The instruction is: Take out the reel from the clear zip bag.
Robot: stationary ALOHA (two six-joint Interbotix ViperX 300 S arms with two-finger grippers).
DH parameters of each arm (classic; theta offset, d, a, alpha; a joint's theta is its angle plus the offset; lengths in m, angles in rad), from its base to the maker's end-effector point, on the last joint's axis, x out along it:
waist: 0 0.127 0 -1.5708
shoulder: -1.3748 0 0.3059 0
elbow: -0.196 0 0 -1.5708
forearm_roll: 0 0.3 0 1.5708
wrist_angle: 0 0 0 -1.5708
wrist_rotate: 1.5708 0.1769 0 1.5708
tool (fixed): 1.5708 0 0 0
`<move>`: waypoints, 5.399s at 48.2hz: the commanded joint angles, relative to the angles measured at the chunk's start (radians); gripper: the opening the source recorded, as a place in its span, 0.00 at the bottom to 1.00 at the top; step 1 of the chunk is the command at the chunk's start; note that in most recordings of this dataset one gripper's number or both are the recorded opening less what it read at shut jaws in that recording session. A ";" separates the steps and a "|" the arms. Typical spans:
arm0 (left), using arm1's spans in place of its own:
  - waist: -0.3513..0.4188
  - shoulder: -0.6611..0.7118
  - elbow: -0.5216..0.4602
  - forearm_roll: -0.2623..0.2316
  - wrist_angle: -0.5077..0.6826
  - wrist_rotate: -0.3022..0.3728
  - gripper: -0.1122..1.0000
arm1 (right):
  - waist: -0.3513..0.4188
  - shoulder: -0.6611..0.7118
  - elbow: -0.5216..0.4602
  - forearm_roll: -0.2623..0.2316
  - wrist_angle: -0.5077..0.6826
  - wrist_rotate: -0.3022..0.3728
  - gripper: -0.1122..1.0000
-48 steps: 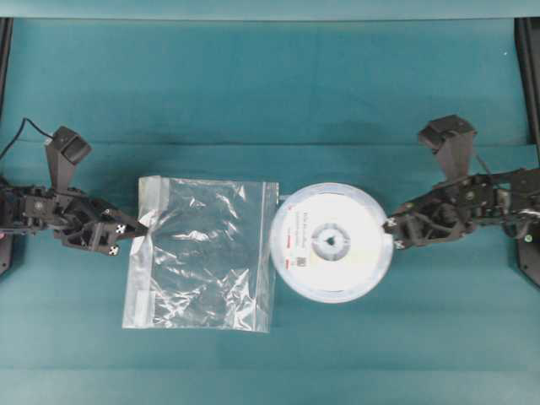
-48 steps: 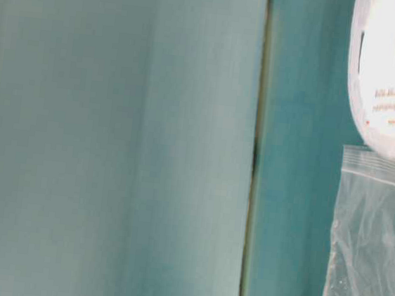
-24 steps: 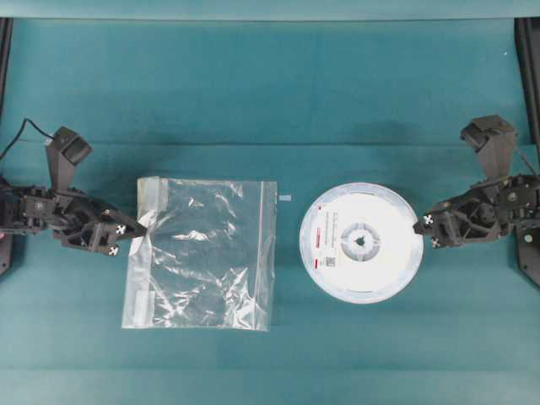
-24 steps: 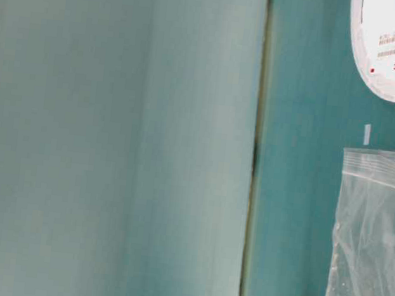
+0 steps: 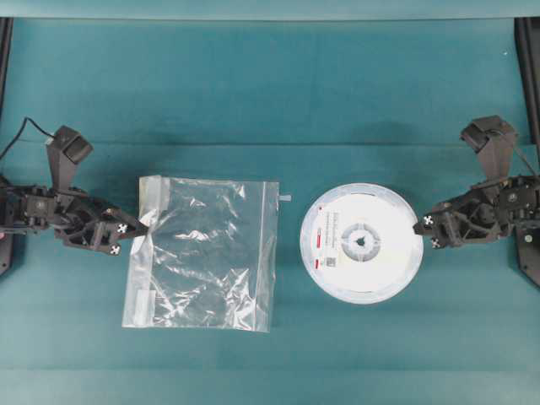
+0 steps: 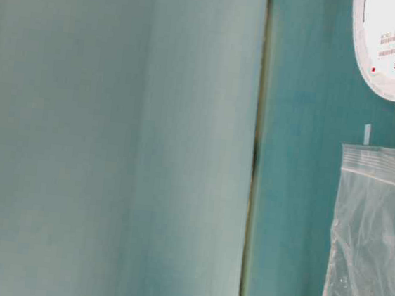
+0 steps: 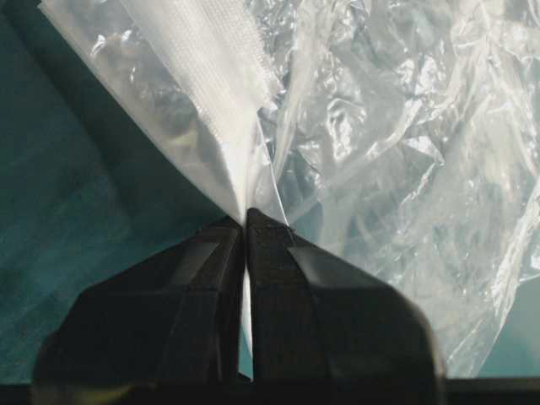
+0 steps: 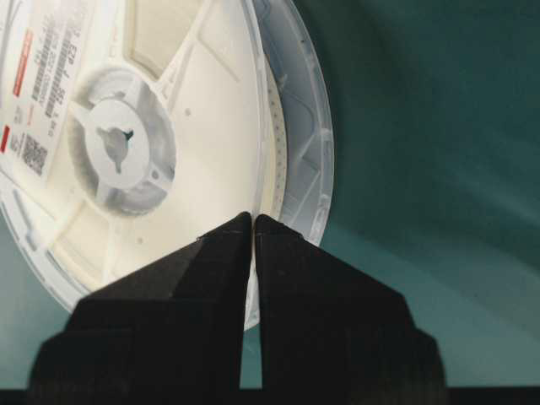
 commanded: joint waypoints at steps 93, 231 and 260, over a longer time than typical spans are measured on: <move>-0.063 -0.216 -0.054 0.005 0.124 0.018 0.89 | 0.049 -0.077 -0.140 -0.063 0.002 -0.219 0.93; -0.074 -0.933 -0.163 0.005 0.569 0.799 0.89 | 0.058 -0.617 -0.187 -0.064 0.069 -0.856 0.92; -0.072 -0.933 -0.161 0.005 0.571 0.798 0.89 | 0.058 -0.617 -0.184 -0.064 0.067 -0.856 0.92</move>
